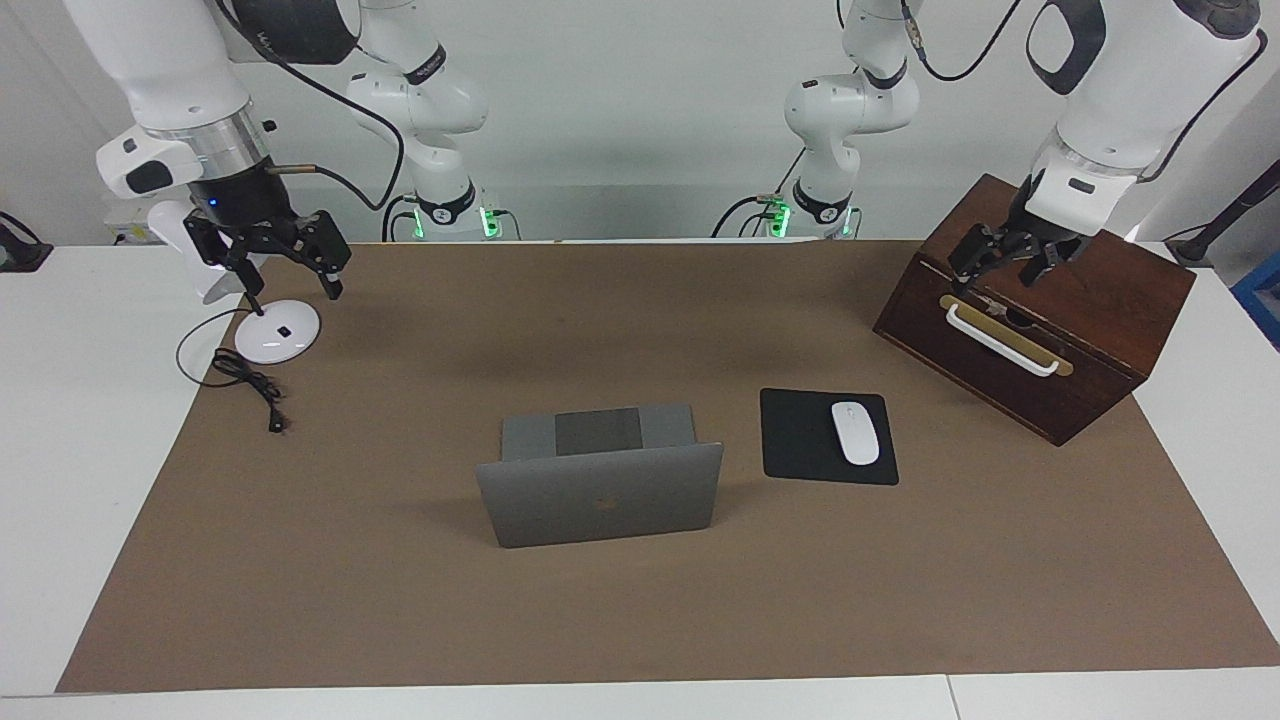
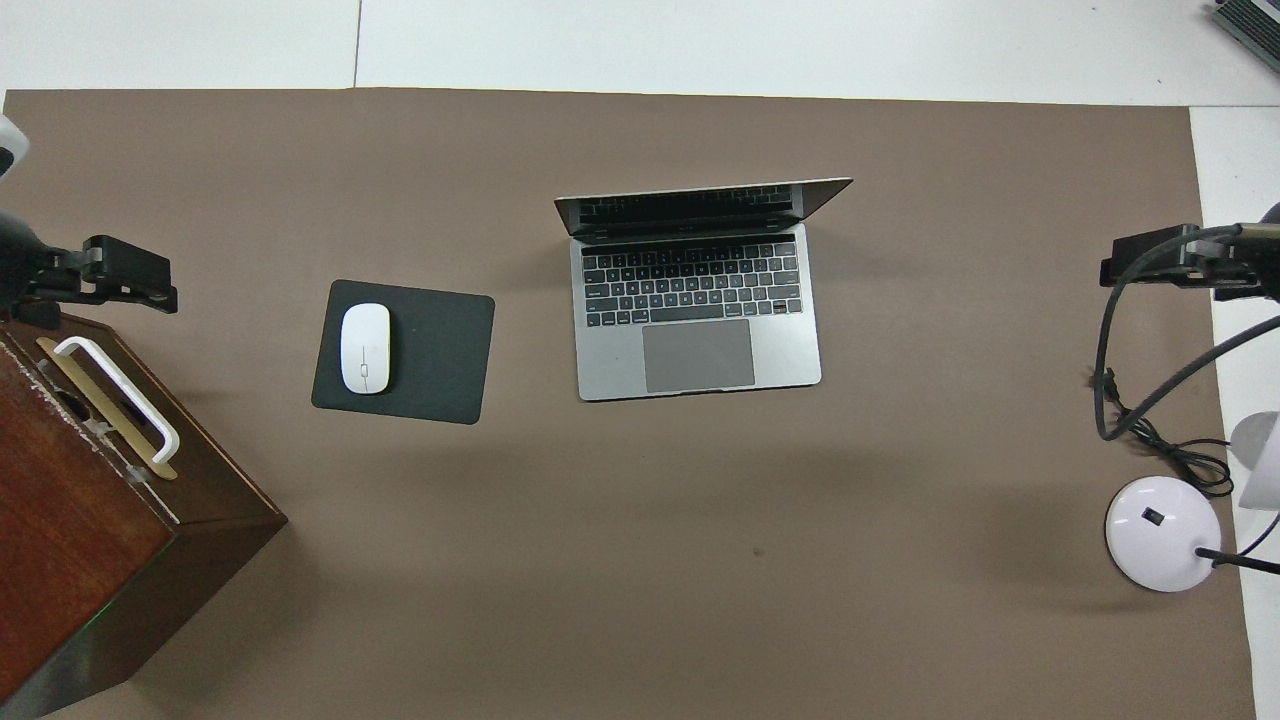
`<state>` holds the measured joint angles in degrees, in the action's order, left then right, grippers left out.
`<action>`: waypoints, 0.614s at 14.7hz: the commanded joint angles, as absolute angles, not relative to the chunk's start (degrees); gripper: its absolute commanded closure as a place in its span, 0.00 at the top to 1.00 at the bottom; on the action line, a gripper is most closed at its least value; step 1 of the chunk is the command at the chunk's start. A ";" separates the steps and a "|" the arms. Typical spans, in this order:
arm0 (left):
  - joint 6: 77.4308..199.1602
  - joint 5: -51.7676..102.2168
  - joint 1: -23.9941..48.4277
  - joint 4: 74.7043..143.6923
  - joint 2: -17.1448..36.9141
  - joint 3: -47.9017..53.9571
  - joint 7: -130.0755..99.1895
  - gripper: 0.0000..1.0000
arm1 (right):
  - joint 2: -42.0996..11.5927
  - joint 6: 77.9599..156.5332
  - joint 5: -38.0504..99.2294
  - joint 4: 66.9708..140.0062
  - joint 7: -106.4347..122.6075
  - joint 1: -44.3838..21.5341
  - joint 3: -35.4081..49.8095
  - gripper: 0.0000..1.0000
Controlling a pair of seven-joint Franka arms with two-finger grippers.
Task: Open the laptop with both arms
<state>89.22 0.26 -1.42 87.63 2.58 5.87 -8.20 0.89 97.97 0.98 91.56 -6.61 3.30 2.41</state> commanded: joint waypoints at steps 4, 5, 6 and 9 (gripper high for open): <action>87.28 -1.50 1.32 84.99 3.96 5.36 -7.82 1.00 | 1.23 97.82 2.64 92.11 -6.42 3.08 2.20 1.00; 87.19 -1.41 1.32 84.99 3.96 5.45 -7.82 1.00 | 1.23 97.82 3.07 92.11 -6.42 3.08 2.28 1.00; 87.27 -1.41 1.23 84.99 3.96 5.45 -7.82 1.00 | 1.23 97.82 3.42 92.20 -6.42 3.08 2.29 1.00; 87.19 -0.97 0.79 84.99 3.96 5.45 -7.82 1.00 | 1.32 97.82 3.52 92.11 -6.50 3.08 2.20 1.00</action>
<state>88.99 -0.38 0.72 87.02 2.96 5.75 -8.19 0.89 97.94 1.89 91.59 -6.61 3.13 2.46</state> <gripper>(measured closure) 0.000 0.000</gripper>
